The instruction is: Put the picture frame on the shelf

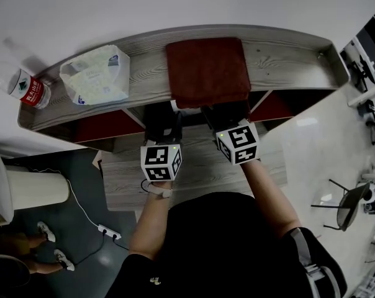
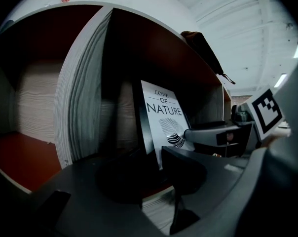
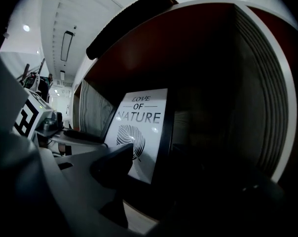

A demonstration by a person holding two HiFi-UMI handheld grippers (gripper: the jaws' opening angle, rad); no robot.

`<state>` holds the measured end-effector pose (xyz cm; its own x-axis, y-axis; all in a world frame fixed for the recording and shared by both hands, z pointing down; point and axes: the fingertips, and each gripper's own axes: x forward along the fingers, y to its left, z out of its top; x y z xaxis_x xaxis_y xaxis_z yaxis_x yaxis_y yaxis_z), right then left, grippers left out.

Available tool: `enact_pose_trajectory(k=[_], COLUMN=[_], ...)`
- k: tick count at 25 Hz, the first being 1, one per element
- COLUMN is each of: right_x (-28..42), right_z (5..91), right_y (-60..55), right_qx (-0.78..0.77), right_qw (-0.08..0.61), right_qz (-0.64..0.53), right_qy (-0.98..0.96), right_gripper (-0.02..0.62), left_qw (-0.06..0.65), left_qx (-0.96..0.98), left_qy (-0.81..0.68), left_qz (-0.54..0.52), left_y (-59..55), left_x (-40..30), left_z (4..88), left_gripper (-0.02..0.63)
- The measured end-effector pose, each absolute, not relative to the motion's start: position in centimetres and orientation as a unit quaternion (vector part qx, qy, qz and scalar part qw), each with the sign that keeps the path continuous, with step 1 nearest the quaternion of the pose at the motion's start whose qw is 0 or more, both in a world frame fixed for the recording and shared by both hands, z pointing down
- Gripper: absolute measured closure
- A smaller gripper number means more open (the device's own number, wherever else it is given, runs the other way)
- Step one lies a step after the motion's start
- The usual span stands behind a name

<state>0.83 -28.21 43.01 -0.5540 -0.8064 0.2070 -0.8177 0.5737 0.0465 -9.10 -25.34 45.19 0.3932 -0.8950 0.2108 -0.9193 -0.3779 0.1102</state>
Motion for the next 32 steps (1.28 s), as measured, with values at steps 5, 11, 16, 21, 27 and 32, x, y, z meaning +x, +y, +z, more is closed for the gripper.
enact_pose_trajectory(k=[5,11,16,21,27,32], right_x=[1.1,1.1,1.0,0.9,0.8,0.7], right_z=[43.6,44.9,45.6,45.6,45.6,45.5], right_y=[-27.5,-26.4,-26.6,-26.8,-27.2,-27.3], right_qx=[0.466,0.475,0.488,0.498,0.506,0.509], right_qw=[0.132,0.193,0.192,0.196,0.197,0.200], right_qz=[0.005,-0.042,-0.024,-0.021,-0.020,-0.022], right_qy=[-0.875,-0.858,-0.851,-0.844,-0.839,-0.837], right_gripper=[0.362,0.362,0.370,0.376,0.376,0.374], left_qw=[0.107,0.109,0.107,0.111,0.088,0.096], left_qx=[0.821,0.816,0.824,0.825,0.830,0.846], left_qy=[-0.558,-0.564,-0.552,-0.549,-0.542,-0.514], left_qz=[0.059,0.061,0.067,0.069,0.102,0.104], left_y=[-25.5,-25.6,-25.5,-24.5,-22.9,-22.9], left_x=[-9.2,-9.3,-9.2,-9.8,-9.5,-8.0], left_z=[45.2,45.2,45.2,45.4,46.6,47.0], left_gripper=[0.479,0.479,0.476,0.471,0.473,0.494])
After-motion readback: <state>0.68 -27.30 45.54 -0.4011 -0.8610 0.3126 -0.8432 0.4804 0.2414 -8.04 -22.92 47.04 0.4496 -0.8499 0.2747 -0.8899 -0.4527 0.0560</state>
